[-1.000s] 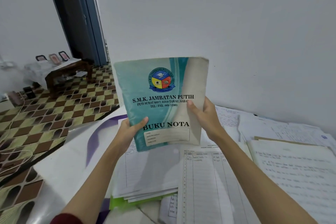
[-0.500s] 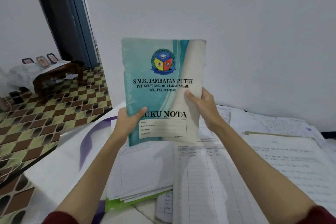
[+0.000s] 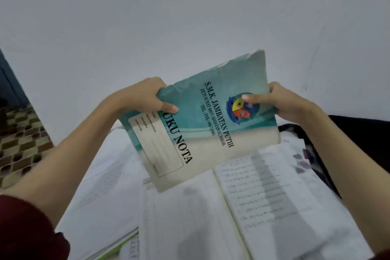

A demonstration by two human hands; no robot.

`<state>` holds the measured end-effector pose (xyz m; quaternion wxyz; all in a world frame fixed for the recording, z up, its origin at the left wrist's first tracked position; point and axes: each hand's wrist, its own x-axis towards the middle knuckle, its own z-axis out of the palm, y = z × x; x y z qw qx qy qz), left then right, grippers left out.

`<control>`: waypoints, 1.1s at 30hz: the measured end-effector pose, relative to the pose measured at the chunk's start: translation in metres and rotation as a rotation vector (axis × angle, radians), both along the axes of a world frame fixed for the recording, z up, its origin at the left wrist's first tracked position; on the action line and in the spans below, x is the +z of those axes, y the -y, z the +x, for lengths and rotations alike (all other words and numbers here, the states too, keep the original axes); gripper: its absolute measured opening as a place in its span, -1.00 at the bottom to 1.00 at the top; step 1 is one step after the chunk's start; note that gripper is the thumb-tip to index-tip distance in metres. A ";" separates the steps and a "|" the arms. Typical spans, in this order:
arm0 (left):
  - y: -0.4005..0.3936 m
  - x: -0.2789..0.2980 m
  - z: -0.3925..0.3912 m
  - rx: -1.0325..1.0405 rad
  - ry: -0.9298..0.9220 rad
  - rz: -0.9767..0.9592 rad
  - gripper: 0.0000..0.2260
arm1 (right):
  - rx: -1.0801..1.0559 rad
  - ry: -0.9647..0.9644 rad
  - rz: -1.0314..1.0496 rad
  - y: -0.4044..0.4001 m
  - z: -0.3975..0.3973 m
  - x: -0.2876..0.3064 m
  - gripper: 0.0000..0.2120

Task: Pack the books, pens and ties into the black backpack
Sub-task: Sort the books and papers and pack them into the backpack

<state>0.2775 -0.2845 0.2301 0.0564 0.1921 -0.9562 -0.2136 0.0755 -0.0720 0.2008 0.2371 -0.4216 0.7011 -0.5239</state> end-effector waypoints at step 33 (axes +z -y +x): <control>-0.341 -0.145 -0.227 0.271 -0.469 0.740 -0.55 | -0.633 0.489 -0.235 -0.412 -0.134 -0.086 -0.80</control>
